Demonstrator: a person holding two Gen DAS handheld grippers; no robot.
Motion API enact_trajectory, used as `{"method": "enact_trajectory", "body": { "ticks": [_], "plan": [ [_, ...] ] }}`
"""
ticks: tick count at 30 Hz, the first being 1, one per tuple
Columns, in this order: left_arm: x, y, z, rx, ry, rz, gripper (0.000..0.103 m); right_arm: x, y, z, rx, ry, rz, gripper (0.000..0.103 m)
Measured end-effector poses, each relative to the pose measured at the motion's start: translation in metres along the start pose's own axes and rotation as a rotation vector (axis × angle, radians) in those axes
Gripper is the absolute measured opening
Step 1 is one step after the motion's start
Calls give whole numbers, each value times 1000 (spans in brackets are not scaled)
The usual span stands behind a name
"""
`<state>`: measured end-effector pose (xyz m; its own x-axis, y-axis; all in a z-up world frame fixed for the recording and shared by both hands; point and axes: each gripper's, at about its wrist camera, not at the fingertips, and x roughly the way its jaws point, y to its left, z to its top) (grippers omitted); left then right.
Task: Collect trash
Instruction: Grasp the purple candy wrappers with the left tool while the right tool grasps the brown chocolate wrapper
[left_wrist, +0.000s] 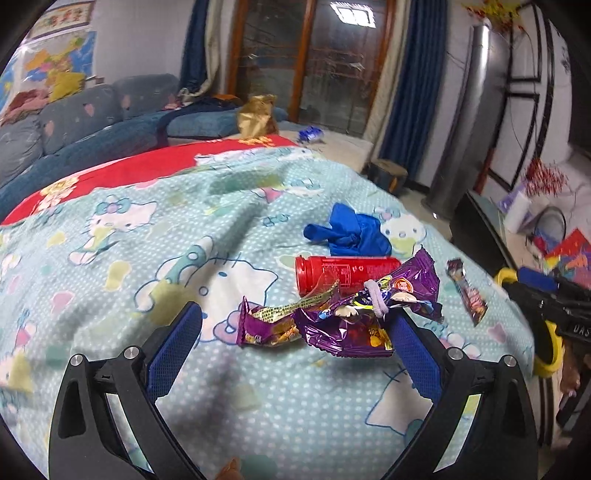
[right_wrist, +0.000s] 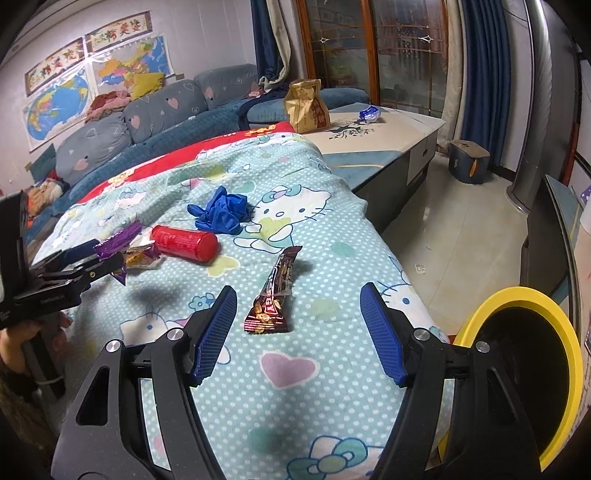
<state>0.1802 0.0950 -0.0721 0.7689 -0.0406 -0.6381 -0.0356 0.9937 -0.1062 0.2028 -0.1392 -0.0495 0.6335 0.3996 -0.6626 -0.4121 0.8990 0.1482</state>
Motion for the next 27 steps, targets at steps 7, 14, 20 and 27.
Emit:
{"method": "enact_trajectory", "body": {
  "ticks": [7, 14, 20, 27],
  "plan": [
    [17, 6, 3, 6, 49, -43, 96, 20, 4, 3, 9, 40, 20, 61],
    [27, 7, 1, -9, 87, -74, 84, 45, 7, 3, 47, 99, 56, 50],
    [28, 2, 0, 7, 96, -74, 68, 58, 8, -2, 75, 133, 69, 22],
    [25, -3, -2, 22, 91, -82, 44, 50, 8, -5, 61, 122, 67, 17]
  ]
}}
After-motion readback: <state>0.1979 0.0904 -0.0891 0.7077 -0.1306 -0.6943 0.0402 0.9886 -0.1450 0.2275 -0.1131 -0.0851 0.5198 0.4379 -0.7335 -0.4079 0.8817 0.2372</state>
